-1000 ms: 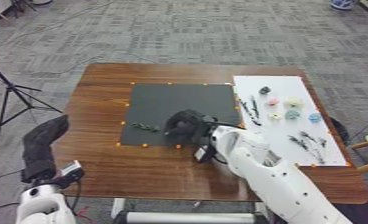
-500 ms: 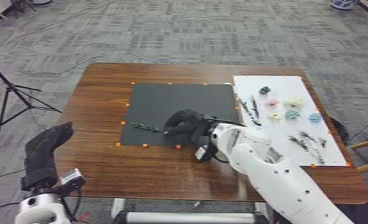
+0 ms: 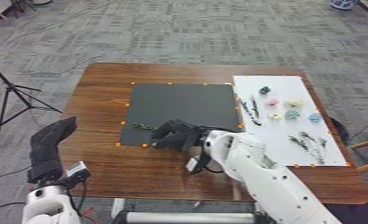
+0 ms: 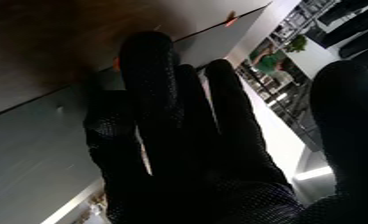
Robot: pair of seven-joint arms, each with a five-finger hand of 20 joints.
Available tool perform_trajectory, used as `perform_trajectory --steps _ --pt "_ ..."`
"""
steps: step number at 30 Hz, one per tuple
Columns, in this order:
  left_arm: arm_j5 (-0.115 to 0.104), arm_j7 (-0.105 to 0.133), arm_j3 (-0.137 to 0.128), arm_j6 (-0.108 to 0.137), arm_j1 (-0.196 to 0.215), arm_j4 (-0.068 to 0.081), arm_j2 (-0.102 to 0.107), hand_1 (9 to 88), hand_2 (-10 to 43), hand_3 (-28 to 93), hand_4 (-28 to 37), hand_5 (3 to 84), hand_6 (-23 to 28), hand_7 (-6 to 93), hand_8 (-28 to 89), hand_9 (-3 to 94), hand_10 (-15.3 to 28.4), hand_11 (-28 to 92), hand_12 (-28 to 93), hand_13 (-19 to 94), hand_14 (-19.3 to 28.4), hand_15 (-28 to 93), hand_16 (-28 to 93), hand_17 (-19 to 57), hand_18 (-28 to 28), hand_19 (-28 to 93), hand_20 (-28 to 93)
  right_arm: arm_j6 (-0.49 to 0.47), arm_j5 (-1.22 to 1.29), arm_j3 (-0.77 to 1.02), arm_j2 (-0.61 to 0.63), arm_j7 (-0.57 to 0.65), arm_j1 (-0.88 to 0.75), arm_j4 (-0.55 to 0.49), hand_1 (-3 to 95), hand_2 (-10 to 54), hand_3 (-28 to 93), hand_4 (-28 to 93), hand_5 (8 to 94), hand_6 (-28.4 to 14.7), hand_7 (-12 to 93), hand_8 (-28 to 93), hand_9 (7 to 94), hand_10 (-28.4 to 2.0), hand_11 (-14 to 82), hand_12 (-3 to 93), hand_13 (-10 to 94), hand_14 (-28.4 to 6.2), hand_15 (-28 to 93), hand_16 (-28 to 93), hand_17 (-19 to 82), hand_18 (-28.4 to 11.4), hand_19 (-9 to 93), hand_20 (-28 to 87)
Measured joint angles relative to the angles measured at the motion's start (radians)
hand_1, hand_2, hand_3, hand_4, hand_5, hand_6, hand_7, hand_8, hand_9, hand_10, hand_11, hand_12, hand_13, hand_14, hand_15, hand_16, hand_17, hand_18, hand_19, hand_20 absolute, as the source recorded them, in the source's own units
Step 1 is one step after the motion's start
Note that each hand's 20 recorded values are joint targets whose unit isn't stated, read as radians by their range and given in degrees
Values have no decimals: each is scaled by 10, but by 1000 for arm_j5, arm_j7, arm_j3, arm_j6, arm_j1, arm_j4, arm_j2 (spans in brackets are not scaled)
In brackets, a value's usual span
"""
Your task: Arrange flowers
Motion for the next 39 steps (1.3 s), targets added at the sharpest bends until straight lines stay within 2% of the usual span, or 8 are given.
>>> perform_trajectory --steps 11,15,21,26,29,32,34,39 --pt "-1 15 17 32 -15 2 2 236 58 715 -283 550 20 223 -94 515 139 238 135 412 169 224 1 9 129 136 168 23 -116 -122 -9 6 137 41 219 64 629 -131 503 -58 100 -44 500 -152 64 142 669 -169 602 307 365 -245 830 555" --pt "-1 16 18 34 -21 1 5 237 58 715 -283 553 19 227 -94 522 141 244 137 416 169 230 1 11 131 144 173 -2 -110 -158 3 15 198 20 217 65 622 -130 525 -60 101 -43 520 -152 71 147 676 -165 609 308 371 -245 842 556" --pt "-4 20 0 33 0 -11 7 238 57 714 -283 556 18 231 -95 527 143 250 137 419 172 238 0 15 132 150 176 -81 -35 -151 28 33 251 -48 219 66 615 -126 541 -60 101 -44 534 -152 71 151 680 -162 614 310 376 -246 852 555" --pt "-5 17 12 29 -9 -4 9 240 57 712 -283 558 19 231 -95 529 143 252 137 421 173 242 -1 15 134 156 178 -62 -74 -149 20 24 279 -12 219 66 615 -124 534 -59 98 -45 530 -151 68 150 681 -162 615 310 377 -245 854 553" --pt "-15 29 9 9 -18 -4 9 240 57 713 -283 558 19 232 -95 530 143 253 137 422 174 244 -3 15 134 157 178 -54 -133 -145 -1 20 284 44 219 66 616 -125 533 -61 97 -45 527 -151 68 149 681 -162 614 310 377 -247 854 552" --pt "-41 65 -24 -38 -4 -8 9 240 58 712 -283 559 19 232 -95 530 143 254 137 422 174 245 -3 15 134 158 178 -53 -192 -136 -23 16 283 96 219 66 616 -125 531 -60 95 -46 525 -151 67 148 681 -163 614 311 376 -247 855 552" --pt "-47 78 -47 -61 21 -16 10 241 58 712 -283 559 19 232 -95 531 143 254 137 422 174 246 -2 15 135 160 179 -51 -217 -135 -29 16 280 114 221 66 616 -126 529 -60 95 -46 523 -150 67 148 681 -163 614 311 376 -247 855 551" --pt "-46 75 -56 -66 69 -22 14 242 57 711 -283 559 19 232 -95 531 143 254 137 422 174 249 -3 16 135 161 179 -51 -219 -136 -28 28 262 112 221 68 615 -126 528 -60 96 -45 523 -151 67 146 681 -163 613 311 375 -246 855 550"
